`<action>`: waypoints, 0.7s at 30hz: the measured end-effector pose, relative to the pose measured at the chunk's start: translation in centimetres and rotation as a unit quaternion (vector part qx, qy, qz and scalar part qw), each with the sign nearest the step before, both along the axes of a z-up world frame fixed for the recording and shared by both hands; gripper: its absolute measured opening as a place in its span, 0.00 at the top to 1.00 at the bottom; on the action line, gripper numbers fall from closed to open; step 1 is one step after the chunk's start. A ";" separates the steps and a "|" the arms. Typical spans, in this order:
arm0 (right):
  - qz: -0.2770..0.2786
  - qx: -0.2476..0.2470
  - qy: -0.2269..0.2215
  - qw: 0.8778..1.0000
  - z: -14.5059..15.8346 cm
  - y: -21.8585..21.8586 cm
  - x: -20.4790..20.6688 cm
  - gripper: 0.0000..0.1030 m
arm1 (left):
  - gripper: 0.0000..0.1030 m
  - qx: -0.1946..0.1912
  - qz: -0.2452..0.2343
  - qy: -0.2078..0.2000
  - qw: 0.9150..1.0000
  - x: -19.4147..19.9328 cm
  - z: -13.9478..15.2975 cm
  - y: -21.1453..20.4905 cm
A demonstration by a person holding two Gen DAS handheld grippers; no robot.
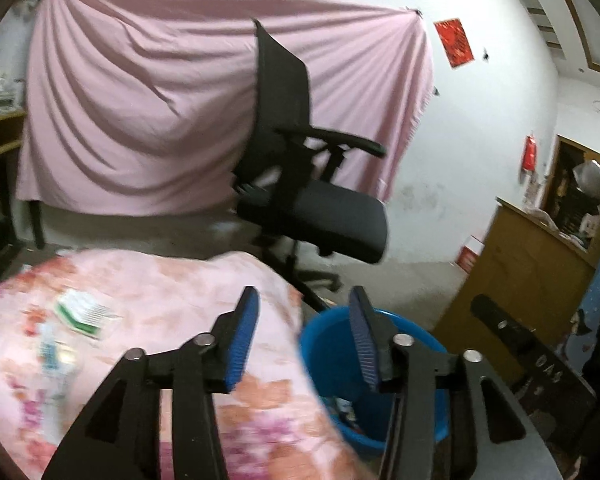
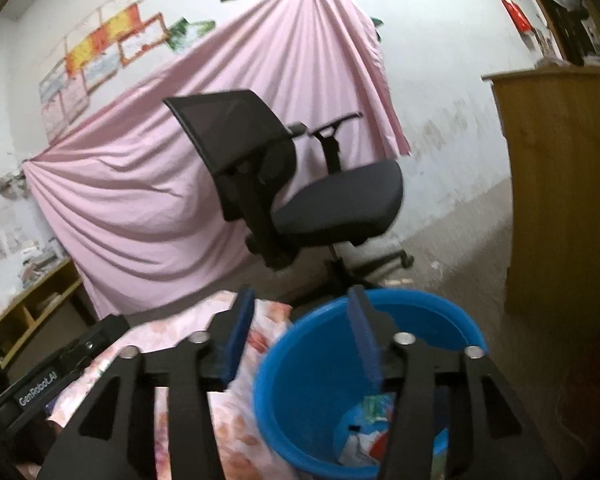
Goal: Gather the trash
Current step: 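Open both tools to drop packet and battery into the basin, then move both tools back over the bed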
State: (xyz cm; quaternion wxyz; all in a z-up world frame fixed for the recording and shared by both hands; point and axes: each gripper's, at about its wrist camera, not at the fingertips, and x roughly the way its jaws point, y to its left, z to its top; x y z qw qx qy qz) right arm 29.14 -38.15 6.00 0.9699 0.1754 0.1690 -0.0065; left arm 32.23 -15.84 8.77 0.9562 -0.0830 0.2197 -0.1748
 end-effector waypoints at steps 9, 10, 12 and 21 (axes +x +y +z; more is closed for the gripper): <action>0.035 -0.034 -0.079 0.996 1.8 5.9 -0.7 0.07 | 0.04 -0.003 0.113 -0.060 0.992 -3.5 1.2 8.3; 0.038 -0.039 -0.085 0.995 1.9 6.5 -0.8 0.00 | 0.03 -0.008 0.129 -0.071 0.989 -4.1 1.2 9.3; 0.045 -0.049 -0.102 0.993 2.1 7.8 -1.1 0.00 | 0.02 -0.011 0.146 -0.080 0.986 -4.6 1.1 10.8; 0.070 -0.084 -0.166 0.980 2.8 12.6 -2.9 0.00 | 0.02 0.020 0.209 -0.130 0.969 -8.4 -0.2 16.3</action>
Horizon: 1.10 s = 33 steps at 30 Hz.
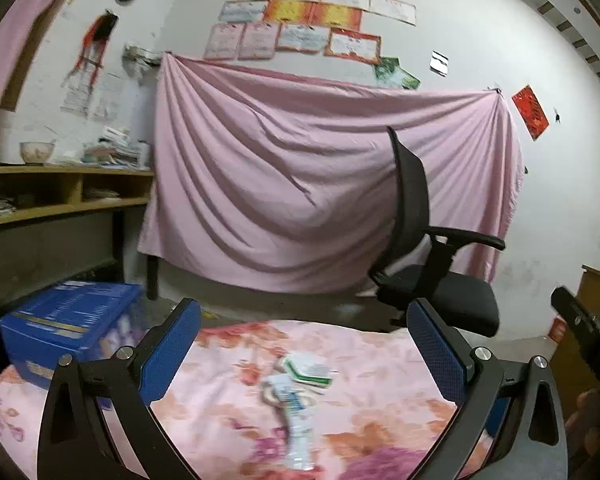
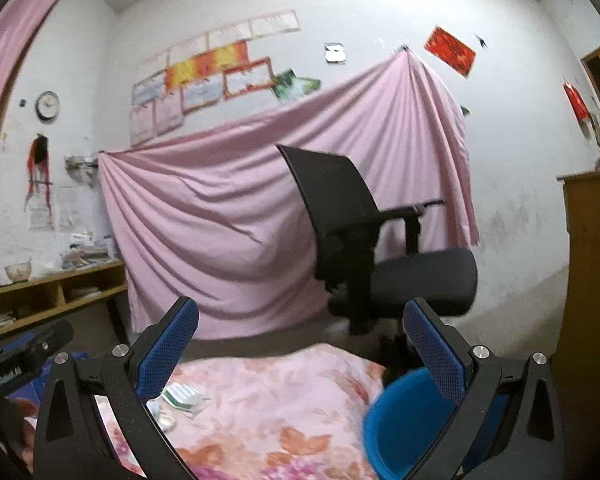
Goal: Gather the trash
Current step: 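Move both tools back over the bed, then grasp and lift white strip with left tool while right tool approaches white sachet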
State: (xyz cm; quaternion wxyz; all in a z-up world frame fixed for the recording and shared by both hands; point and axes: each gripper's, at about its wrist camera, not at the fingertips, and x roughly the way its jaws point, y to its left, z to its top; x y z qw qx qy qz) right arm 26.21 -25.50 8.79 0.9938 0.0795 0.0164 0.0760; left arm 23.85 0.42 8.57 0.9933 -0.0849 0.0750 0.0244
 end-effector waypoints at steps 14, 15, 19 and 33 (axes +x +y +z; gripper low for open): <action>0.049 -0.072 -0.012 0.996 -1.2 5.6 -0.2 0.00 | 0.02 0.021 0.028 0.034 0.999 -2.0 -4.9 4.5; 0.051 -0.077 -0.006 0.996 -1.3 5.9 0.0 0.00 | 0.02 0.024 0.025 0.042 0.999 -1.8 -5.2 4.6; 0.055 -0.095 0.021 0.994 -2.2 6.9 0.8 0.00 | 0.02 0.031 0.010 0.085 0.996 -0.4 -6.3 4.6; 0.053 -0.110 0.145 0.982 -4.5 7.5 4.6 0.00 | 0.03 0.053 -0.078 0.210 0.973 4.3 -8.6 3.0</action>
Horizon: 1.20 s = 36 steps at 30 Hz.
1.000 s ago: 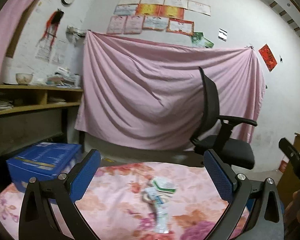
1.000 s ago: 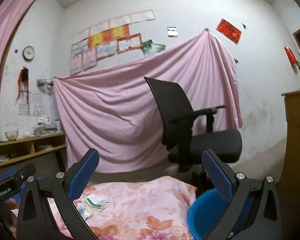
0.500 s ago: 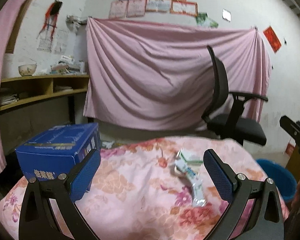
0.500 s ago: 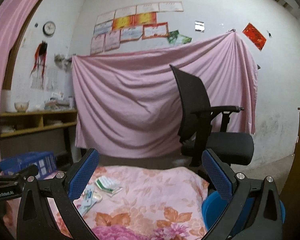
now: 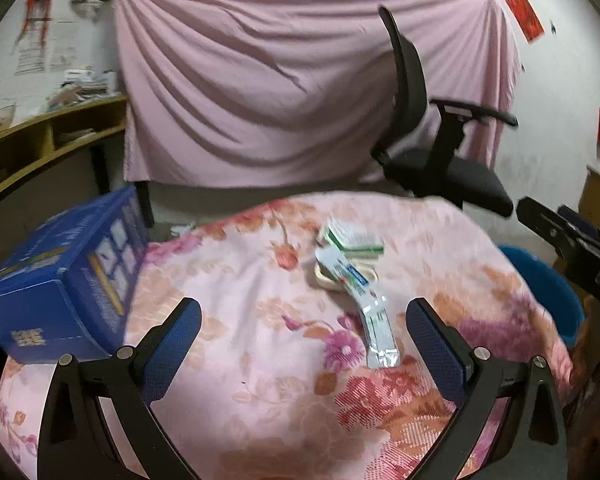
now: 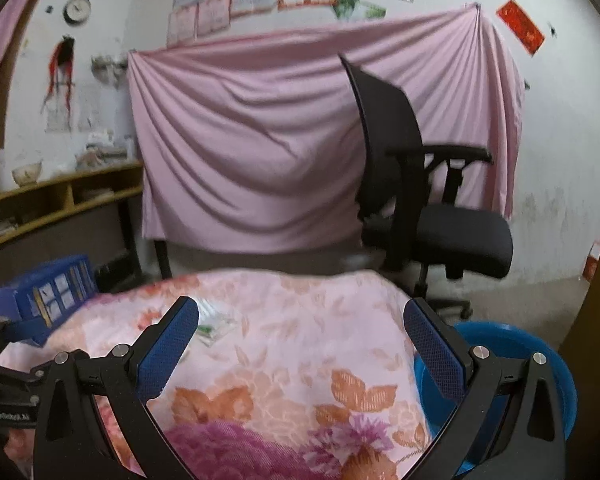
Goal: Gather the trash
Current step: 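Grasp and lift white strip with left tool while right tool approaches white sachet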
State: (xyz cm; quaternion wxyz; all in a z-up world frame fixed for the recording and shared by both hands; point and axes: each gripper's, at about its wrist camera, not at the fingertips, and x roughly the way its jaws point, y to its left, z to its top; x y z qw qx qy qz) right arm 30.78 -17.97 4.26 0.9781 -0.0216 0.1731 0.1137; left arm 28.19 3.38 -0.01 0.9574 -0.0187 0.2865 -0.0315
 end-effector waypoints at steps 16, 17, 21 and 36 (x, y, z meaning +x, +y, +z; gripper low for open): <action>0.004 -0.020 0.125 0.992 -2.5 0.4 3.2 0.02 | 0.66 0.000 -0.100 0.114 0.988 4.5 -3.3 -3.1; 0.005 -0.020 0.128 0.992 -2.6 0.6 3.3 0.02 | 0.71 0.000 -0.103 0.115 0.988 4.6 -3.3 -3.2; 0.010 -0.021 0.137 0.990 -2.8 1.1 3.5 0.02 | 0.85 -0.001 -0.108 0.112 0.988 4.2 -3.0 -3.2; 0.067 0.003 0.193 0.979 -4.3 4.6 5.3 0.17 | 0.91 -0.054 -0.037 0.124 0.990 2.1 -2.6 3.0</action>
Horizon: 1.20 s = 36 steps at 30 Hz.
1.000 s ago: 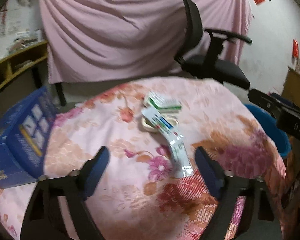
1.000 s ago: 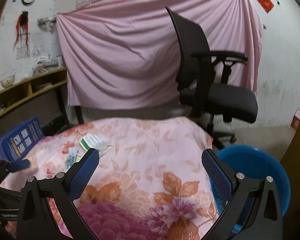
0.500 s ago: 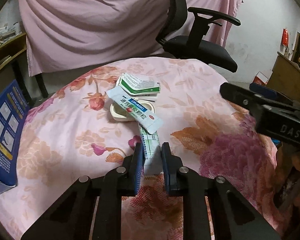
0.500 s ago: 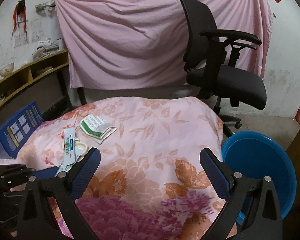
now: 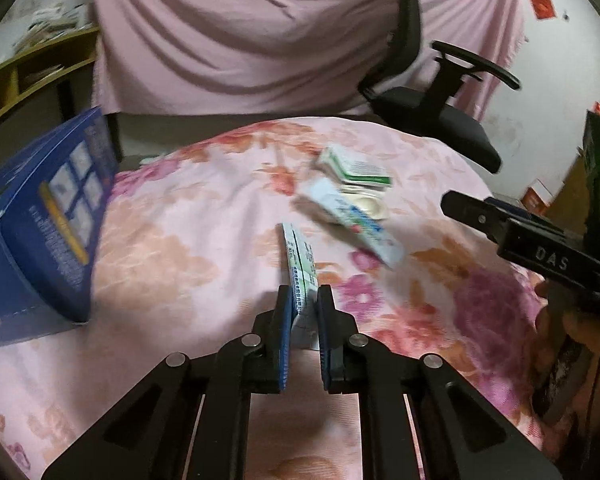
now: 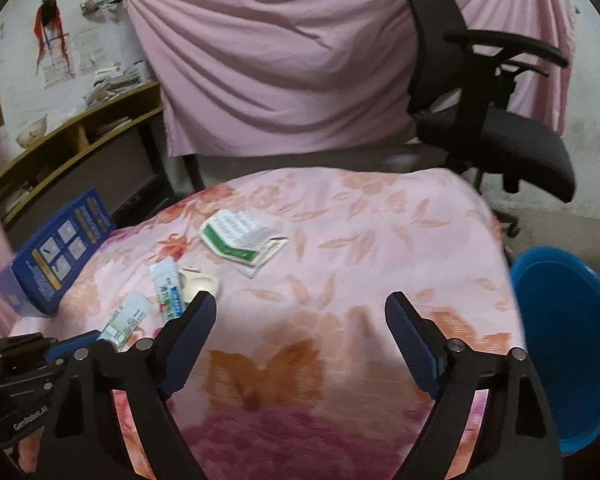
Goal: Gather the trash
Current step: 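Grasp and lift white strip with left tool while right tool approaches white sachet, then grasp white DIKANG sachet with right tool and lift it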
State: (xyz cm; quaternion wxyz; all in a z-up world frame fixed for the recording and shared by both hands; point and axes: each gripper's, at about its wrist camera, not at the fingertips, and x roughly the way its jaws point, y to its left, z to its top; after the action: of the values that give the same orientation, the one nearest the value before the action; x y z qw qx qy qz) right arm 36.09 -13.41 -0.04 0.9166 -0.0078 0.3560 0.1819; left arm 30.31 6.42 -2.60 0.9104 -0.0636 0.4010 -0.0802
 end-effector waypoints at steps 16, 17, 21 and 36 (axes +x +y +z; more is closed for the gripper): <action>0.151 -0.064 0.012 0.986 -1.3 7.0 -1.5 0.59 | 0.93 -0.028 0.064 0.015 0.997 -0.3 -0.3 3.5; 0.155 -0.071 0.014 0.985 -1.5 7.4 -1.5 0.61 | 0.93 -0.025 0.064 0.014 0.998 -0.3 -0.3 3.5; 0.169 -0.098 0.026 0.980 -2.3 8.7 -1.3 0.74 | 0.93 -0.017 0.063 0.012 0.998 -0.1 -0.3 3.1; 0.135 -0.080 -0.035 0.987 -0.7 7.0 -2.7 0.81 | 0.98 -0.021 0.051 -0.021 0.998 -0.3 0.1 1.9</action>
State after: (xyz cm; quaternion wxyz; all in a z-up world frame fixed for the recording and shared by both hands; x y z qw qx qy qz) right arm 33.36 -6.37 -0.75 0.8921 -0.1355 0.3324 0.2745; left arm 30.02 8.35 -2.52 0.9199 -0.1010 0.3764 -0.0431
